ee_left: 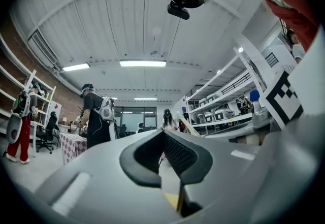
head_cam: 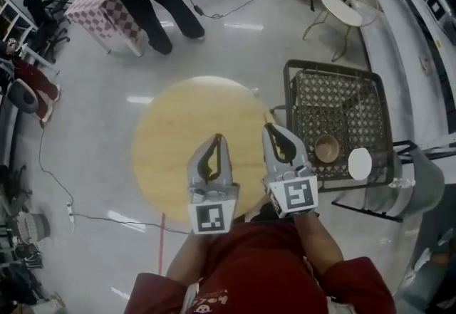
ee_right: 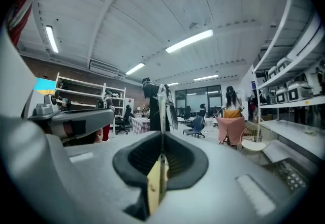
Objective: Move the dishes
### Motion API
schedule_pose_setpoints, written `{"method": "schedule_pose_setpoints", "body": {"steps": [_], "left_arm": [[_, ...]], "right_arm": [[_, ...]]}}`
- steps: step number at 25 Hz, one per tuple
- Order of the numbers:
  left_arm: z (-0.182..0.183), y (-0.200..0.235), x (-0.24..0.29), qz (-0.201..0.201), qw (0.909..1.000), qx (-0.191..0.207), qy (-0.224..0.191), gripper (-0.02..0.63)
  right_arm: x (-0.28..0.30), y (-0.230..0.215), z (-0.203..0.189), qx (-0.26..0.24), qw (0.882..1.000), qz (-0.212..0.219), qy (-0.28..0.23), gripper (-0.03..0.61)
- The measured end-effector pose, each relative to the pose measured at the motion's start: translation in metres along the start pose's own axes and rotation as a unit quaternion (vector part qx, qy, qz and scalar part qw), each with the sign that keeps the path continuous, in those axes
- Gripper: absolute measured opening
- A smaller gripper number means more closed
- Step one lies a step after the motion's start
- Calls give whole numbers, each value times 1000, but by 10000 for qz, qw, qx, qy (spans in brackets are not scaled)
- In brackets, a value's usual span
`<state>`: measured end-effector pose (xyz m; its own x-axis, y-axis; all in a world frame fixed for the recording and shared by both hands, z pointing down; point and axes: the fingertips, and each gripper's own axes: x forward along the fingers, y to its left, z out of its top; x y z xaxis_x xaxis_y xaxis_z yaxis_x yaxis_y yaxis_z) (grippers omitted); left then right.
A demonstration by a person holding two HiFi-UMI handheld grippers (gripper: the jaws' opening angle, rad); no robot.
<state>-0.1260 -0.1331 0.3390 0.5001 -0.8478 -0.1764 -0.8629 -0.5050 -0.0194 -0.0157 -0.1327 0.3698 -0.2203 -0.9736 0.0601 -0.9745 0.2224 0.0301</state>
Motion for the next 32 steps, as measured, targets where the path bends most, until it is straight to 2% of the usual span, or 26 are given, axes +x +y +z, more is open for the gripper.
{"method": "schedule_pose_setpoints", "body": {"steps": [10,16,24,32], "left_arm": [[-3,-72,32,-858,9962,-160,3,6],[-13,-129,47,-1355,9902,-330,53,6],[-26,-187,70,-1928,9795,-567,107,6],[-23,-264,83,-2653,9610,-766,121,6]], "right_arm": [[-43,-73,-3,6,9958,-904,133,18],[-83,-128,-24,147,9880,-1495,352,18],[-131,-185,-35,189,9729,-2270,404,18],[-201,-240,-41,300,9482,-3125,492,17]]}}
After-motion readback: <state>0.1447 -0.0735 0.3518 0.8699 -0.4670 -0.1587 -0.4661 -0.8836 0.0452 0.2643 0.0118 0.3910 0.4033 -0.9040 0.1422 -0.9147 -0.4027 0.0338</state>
